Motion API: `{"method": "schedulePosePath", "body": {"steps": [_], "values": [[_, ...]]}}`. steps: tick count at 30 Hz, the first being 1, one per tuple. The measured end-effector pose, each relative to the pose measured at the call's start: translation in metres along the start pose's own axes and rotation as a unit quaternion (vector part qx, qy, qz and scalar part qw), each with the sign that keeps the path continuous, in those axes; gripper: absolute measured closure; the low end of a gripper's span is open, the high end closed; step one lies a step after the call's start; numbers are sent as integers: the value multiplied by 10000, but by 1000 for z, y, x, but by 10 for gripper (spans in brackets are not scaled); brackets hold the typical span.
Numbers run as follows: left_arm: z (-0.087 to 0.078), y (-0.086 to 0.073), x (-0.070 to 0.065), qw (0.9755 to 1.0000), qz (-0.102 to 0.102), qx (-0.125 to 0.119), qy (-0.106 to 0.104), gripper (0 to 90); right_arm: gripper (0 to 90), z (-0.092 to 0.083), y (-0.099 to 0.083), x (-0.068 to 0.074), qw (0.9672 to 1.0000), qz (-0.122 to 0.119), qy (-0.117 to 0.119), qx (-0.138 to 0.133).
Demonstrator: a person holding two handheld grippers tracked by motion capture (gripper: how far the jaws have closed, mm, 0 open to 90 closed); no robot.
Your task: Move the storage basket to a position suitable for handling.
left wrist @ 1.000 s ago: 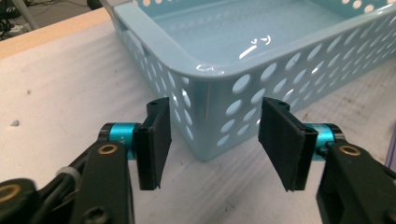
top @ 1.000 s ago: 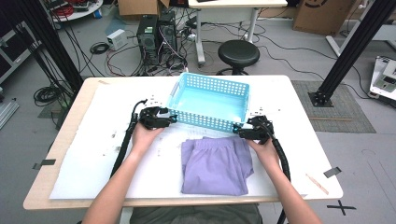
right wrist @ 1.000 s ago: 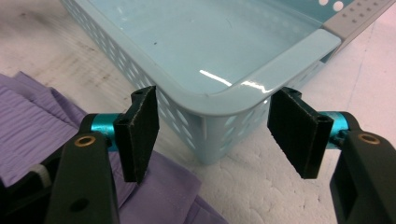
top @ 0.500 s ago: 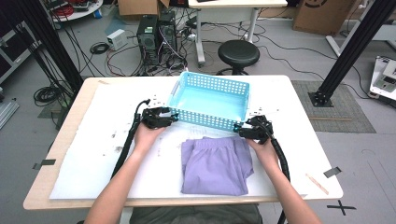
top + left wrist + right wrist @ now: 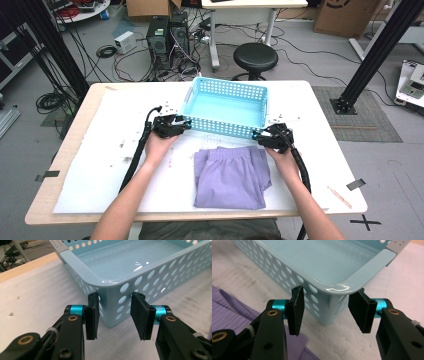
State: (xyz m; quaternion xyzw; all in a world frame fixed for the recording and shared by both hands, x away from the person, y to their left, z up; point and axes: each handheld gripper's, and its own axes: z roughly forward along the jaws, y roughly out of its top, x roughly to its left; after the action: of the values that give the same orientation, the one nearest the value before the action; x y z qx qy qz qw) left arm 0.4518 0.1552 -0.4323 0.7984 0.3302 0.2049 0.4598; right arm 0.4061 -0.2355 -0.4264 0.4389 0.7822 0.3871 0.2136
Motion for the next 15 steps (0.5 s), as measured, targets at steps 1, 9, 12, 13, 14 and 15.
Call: {"method": "schedulePosePath", "body": {"steps": [1,9,12,13,14,15], "values": [[-1,0,-1,10000,8,11,-19,591,483,0,0,-1,10000,10,-11,3],[-14,-4,-14,9999,4,58,-118,609,498,-5,-3,-8,9999,-67,95,32],[-22,-7,-17,9999,-80,34,-144,617,499,-6,-3,-9,9998,-85,164,20],[-27,-10,-20,9998,-148,28,-154,624,501,-6,-2,-9,9997,-85,209,-18],[-27,-10,-20,9998,-148,28,-154,629,501,-7,-2,-9,9997,-87,233,-21],[-29,-12,-22,9996,-211,39,-187,629,501,-7,-2,-9,9997,-87,233,-21]]}}
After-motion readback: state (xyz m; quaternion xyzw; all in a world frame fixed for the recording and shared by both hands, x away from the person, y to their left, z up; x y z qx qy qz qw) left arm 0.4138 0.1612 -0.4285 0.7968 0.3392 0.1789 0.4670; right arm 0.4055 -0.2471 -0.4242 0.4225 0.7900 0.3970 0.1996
